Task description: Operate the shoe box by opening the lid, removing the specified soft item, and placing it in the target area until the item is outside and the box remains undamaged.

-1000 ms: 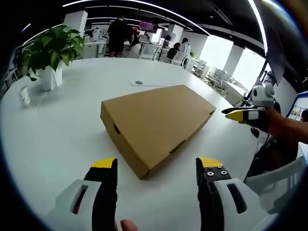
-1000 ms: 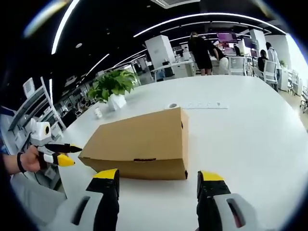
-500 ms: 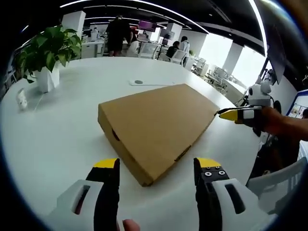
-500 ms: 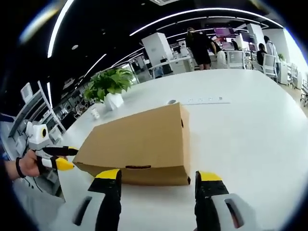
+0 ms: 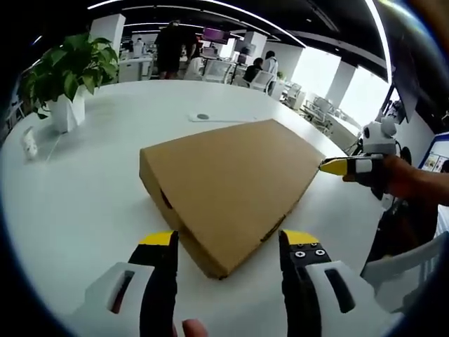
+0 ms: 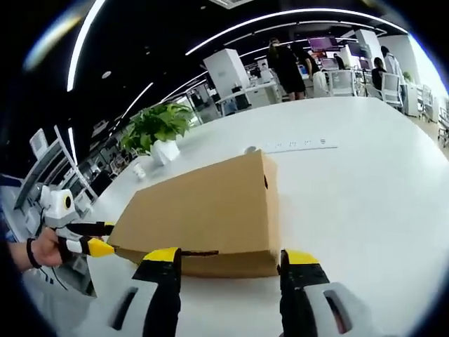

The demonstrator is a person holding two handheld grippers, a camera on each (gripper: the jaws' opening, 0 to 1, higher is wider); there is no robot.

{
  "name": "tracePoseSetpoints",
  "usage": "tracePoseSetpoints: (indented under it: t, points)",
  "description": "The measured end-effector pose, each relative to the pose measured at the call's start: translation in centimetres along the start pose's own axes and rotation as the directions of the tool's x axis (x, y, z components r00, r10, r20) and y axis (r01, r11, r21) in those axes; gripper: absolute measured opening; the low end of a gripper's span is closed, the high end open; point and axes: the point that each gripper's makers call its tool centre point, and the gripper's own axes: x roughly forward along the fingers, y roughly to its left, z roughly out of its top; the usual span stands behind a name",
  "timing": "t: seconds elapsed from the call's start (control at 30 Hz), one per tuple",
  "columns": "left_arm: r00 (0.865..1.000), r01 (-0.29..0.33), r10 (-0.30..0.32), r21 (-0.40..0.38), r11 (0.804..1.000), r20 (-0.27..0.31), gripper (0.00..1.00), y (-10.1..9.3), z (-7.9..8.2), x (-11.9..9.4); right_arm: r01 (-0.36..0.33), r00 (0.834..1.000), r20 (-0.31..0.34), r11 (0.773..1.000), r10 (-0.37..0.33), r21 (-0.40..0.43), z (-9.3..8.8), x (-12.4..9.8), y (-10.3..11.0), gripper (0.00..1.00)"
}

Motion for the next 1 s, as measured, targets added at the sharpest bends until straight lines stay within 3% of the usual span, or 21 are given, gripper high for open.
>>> tracePoseSetpoints:
  t: [0.77,1.0]
  points:
    - [0.999,-0.007,0.009,0.059,0.998,-0.037,0.55,0.3,-0.4,0.2,0.08,0.997,0.009,0.995,-0.081,0.063,0.3,1.0,-0.6,0.47]
    - [0.999,-0.013,0.014,0.045,0.999,-0.038,0.54,1.3,-0.7,-0.6,0.085,0.996,0.002,0.994,-0.086,0.063,-0.1,1.5,0.8,0.47]
